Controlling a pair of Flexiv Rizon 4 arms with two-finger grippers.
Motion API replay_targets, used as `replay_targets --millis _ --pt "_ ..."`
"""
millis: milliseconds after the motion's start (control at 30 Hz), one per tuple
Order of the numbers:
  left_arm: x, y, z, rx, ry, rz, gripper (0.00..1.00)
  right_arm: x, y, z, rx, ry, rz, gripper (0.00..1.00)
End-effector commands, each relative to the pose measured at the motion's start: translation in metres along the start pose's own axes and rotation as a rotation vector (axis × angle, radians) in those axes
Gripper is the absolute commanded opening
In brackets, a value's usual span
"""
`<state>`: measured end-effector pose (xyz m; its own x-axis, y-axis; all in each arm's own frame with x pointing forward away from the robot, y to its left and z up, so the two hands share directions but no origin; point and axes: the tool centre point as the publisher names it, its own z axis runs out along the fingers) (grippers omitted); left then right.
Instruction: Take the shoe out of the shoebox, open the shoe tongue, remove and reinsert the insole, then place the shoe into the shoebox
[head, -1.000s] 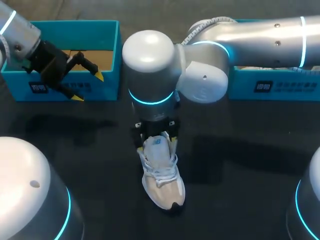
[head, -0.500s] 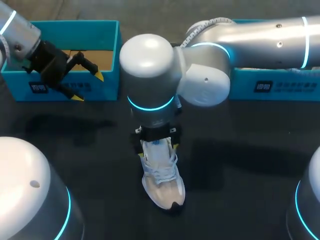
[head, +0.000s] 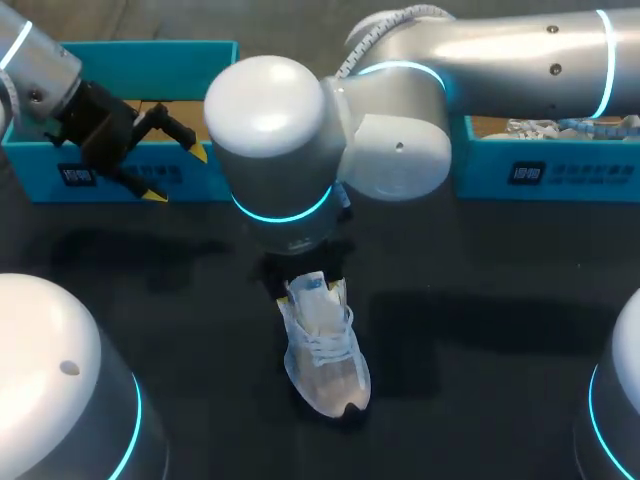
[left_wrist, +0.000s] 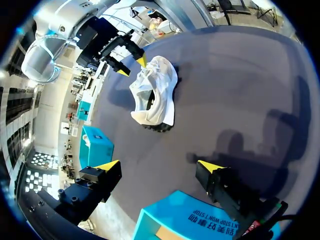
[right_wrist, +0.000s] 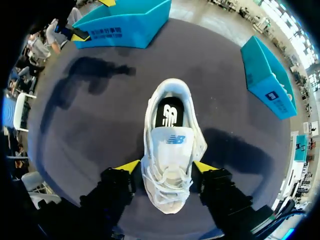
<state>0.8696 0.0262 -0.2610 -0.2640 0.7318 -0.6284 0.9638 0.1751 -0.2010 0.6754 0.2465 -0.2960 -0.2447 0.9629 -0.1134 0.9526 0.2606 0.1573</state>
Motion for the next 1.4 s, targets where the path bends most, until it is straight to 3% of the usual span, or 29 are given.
replay_targets --millis 33,100,500,667,833,1100,1167,1400 --pt "0.0 0.0 0.0 -0.002 0.003 0.0 1.0 -0.001 0.008 0.002 0.014 -0.007 -0.01 0.28" --pt "0.0 0.0 0.0 -0.002 0.003 0.0 1.0 -0.003 0.011 0.008 0.02 -0.006 -0.02 0.24" --pt "0.0 0.0 0.0 -0.002 0.003 0.0 1.0 -0.022 0.014 0.031 0.056 -0.006 -0.009 0.26" --pt "0.0 0.0 0.0 -0.002 0.003 0.0 1.0 -0.019 0.014 0.04 0.059 0.015 -0.014 0.26" --pt "0.0 0.0 0.0 -0.002 0.003 0.0 1.0 -0.016 0.017 0.065 0.091 0.052 -0.028 0.26" --pt "0.0 0.0 0.0 -0.002 0.003 0.0 1.0 -0.015 0.024 0.079 0.089 0.081 -0.042 0.27" --pt "0.0 0.0 0.0 -0.002 0.003 0.0 1.0 -0.016 0.025 0.079 0.083 0.085 -0.041 0.27" --pt "0.0 0.0 0.0 -0.002 0.003 0.0 1.0 -0.024 0.028 0.029 0.027 0.046 -0.101 0.32"
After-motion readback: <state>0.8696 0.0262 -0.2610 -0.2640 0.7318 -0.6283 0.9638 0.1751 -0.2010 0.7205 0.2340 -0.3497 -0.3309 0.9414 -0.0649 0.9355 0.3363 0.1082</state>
